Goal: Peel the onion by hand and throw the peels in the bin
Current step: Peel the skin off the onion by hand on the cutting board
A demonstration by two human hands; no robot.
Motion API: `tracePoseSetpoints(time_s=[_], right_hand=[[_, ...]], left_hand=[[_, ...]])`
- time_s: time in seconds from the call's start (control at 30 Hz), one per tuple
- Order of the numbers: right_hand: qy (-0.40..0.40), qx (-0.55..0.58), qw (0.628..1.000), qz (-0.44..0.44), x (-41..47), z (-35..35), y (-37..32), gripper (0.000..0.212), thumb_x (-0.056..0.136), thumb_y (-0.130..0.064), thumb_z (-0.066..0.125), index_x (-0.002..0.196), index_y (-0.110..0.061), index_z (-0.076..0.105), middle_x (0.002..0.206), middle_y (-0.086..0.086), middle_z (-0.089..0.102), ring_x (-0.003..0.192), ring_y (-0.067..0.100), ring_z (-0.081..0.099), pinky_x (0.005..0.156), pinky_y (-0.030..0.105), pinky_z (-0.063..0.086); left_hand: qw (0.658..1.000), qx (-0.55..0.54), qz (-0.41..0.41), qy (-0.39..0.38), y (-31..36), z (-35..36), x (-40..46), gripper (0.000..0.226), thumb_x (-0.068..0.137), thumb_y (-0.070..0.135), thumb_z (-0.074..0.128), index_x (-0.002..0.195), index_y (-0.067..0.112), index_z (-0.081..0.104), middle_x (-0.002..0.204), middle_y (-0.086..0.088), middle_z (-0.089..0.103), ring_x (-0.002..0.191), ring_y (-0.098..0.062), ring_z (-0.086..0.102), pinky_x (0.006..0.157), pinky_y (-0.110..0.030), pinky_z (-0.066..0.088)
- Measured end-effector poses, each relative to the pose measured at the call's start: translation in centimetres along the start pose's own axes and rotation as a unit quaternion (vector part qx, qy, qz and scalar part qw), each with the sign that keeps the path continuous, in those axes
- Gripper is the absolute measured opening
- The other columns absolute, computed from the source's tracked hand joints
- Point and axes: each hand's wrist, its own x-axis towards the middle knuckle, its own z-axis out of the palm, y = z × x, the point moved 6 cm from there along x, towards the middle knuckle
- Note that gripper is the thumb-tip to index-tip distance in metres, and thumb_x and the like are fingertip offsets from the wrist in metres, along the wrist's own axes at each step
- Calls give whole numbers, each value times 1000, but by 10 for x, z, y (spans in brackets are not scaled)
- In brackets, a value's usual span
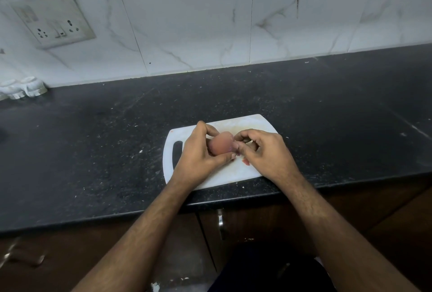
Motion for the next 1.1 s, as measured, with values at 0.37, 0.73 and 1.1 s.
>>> tracePoseSetpoints(time_s=[0.37, 0.73, 1.1], right_hand=[[-12, -48, 999, -19, 0, 3, -1, 20, 97, -29, 69, 113, -21, 77, 88, -13, 75, 59, 1, 68, 64, 22, 59], [-16, 27, 999, 21, 0, 0, 2, 11, 99, -23, 68, 103, -20, 77, 79, -8, 76, 56, 9, 70, 70, 34, 61], [-1, 7, 1000, 23, 1, -3, 0, 10, 98, -19, 68, 100, -17, 77, 76, -6, 75, 60, 2, 69, 65, 17, 56]], left_hand=[[999, 51, -2, 17, -2, -1, 0, 57, 73, 31, 97, 106, 20, 52, 105, 5, 66, 90, -15, 68, 71, -30, 56], [999, 39, -3, 13, -3, -2, 0, 56, 73, 33, 97, 103, 23, 51, 102, 4, 70, 87, -14, 70, 67, -23, 56], [1000, 13, 1, 4, -6, -1, 1, 57, 73, 32, 98, 105, 24, 51, 105, 5, 71, 91, -14, 73, 73, -37, 62]])
